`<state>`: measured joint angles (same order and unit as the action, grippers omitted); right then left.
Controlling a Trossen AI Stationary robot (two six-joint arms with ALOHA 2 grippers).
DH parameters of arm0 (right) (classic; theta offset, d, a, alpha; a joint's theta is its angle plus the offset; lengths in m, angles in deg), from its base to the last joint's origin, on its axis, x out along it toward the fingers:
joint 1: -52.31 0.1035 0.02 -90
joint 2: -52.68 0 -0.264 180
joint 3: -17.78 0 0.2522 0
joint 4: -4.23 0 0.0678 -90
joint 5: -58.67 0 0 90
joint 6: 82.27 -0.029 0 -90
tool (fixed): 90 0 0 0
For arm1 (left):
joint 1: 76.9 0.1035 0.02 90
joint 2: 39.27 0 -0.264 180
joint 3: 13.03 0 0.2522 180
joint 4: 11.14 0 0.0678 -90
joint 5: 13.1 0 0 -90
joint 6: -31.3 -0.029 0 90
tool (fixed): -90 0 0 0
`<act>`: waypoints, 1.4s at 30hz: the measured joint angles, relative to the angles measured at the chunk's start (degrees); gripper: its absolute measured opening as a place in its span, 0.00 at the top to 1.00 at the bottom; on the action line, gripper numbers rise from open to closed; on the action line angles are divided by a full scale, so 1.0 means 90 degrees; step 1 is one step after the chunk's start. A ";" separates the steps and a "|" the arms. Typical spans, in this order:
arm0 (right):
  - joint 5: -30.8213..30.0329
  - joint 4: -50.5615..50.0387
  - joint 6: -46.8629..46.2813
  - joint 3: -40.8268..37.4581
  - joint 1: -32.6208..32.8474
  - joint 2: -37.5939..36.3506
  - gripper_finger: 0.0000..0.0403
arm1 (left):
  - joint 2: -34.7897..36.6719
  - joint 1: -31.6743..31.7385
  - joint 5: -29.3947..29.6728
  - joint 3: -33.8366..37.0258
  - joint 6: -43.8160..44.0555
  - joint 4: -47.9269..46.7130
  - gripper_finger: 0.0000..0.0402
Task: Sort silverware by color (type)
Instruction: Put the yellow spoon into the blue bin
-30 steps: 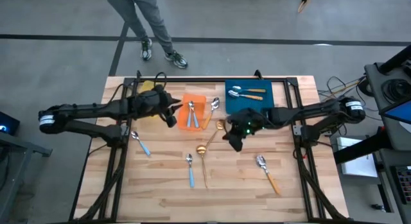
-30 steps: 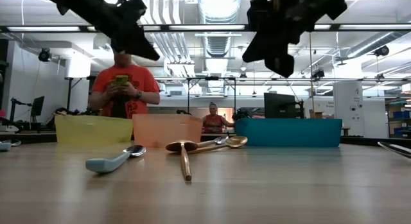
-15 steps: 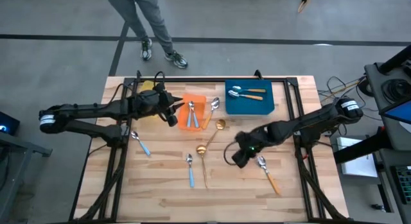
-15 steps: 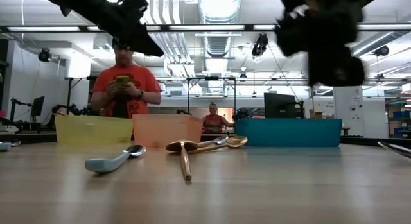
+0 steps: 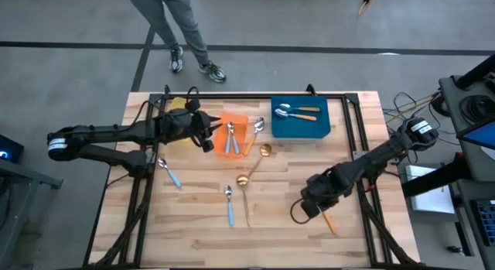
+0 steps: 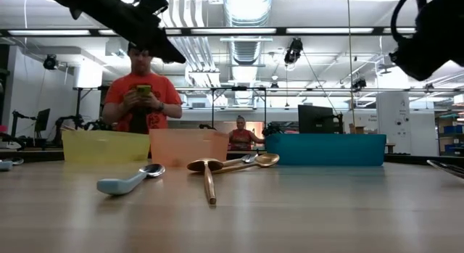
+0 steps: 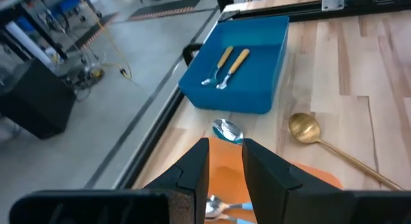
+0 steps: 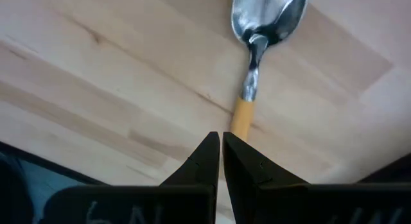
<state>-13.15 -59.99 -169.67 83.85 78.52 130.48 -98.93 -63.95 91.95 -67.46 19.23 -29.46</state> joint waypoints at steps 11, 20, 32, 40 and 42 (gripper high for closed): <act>-0.0023 0.0003 -0.0696 0.0000 0.0117 0.0031 0.87 | 0.0005 0.0000 0.0002 0.0000 -0.0714 0.0718 0.81; -0.0047 -0.0033 -0.0424 -0.0015 0.0160 0.0454 0.57 | 0.0007 0.0000 0.0007 0.0000 -0.0822 0.0577 0.81; -0.0023 0.0017 0.0563 -0.0017 0.0185 0.1555 0.53 | 0.0007 0.0002 0.0119 0.0002 -0.0793 0.0338 0.81; -0.0034 0.0113 0.0685 -0.0007 0.0185 0.1750 0.60 | 0.0007 0.0002 0.0119 0.0002 -0.0773 0.0338 0.81; -0.0111 0.0175 0.0695 0.0000 0.0185 0.1780 0.63 | 0.0007 0.0002 0.0119 0.0002 -0.0773 0.0338 0.81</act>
<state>-14.15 -58.42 -163.41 83.85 80.18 146.50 -98.87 -63.93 93.02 -67.43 12.27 -26.42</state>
